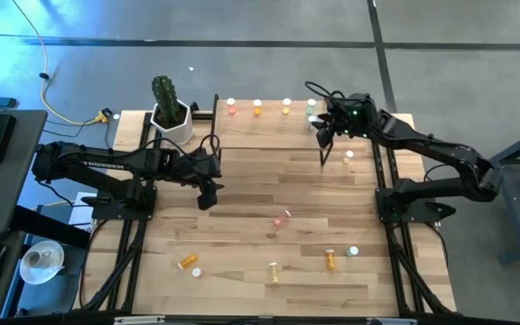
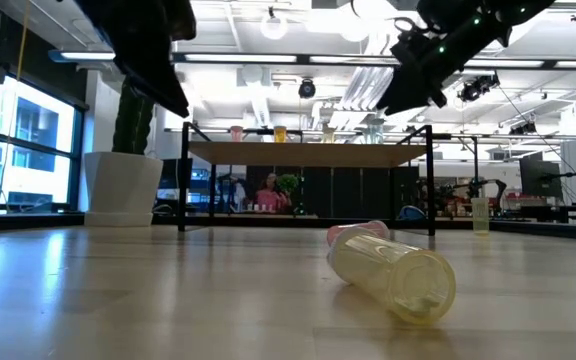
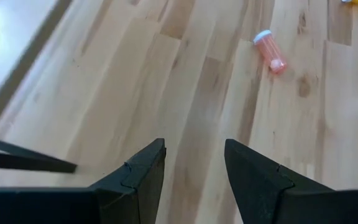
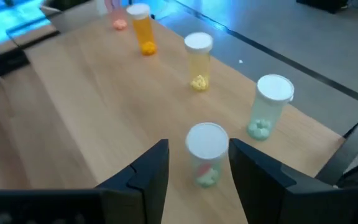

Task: Pick and place medicine bottles onto shelf by color
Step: Put the top blue pill bottle aligned with the other blue pill bottle on the shelf, then put the left pink pill bottle aligned with the other pink pill bottle on the shelf

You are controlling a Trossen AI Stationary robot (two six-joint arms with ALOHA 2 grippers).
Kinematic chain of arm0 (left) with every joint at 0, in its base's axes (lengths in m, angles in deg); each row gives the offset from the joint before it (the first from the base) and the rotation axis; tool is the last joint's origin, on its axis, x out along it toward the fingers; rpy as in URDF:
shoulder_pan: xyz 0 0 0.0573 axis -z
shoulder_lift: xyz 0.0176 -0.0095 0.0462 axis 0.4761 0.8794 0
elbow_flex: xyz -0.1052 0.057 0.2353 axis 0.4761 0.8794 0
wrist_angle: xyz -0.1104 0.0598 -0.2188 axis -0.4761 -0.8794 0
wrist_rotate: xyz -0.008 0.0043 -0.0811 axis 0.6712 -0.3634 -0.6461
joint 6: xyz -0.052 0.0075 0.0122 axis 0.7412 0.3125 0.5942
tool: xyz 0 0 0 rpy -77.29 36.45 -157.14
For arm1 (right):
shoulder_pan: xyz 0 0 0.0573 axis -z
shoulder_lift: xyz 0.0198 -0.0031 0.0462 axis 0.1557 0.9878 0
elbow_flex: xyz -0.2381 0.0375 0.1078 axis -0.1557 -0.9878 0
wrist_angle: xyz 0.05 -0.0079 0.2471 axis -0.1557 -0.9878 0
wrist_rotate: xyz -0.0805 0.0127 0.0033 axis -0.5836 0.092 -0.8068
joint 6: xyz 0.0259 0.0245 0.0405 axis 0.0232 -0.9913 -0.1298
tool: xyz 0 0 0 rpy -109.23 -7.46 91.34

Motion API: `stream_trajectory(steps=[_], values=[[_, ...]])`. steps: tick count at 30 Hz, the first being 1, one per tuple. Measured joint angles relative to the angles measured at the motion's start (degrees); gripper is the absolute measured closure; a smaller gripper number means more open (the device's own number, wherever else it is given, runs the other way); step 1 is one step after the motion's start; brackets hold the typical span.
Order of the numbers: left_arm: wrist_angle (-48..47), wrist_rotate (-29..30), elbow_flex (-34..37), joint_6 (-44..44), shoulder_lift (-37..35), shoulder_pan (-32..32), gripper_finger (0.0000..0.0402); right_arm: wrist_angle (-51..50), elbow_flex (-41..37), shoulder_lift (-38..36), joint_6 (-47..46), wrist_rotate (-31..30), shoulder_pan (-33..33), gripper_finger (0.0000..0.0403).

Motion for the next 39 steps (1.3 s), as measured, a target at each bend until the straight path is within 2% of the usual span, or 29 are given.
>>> stream_trajectory(steps=[6,18,26,34,39], values=[[-2.74,-2.05,0.0,3.14,-0.01,1.49,0.0243,-0.45,0.07,-2.83,-0.24,6.24,-1.37,0.0245],[-9.07,0.29,0.0,14.2,0.0,12.03,0.0243,-2.05,0.11,-5.14,-0.24,6.12,-11.74,0.0245],[-14.0,5.4,0.0,23.67,-0.02,22.46,0.0243,0.28,0.11,-5.13,-0.22,5.69,-16.25,0.0245],[-16.4,11.61,0.0,38.59,-0.02,36.05,0.0243,1.77,0.11,-5.11,0.3,0.59,-18.16,0.0245],[-16.37,16.75,0.02,48.67,0.98,44.94,0.0243,1.77,0.11,-5.09,-0.5,0.5,-18.16,0.0245]])
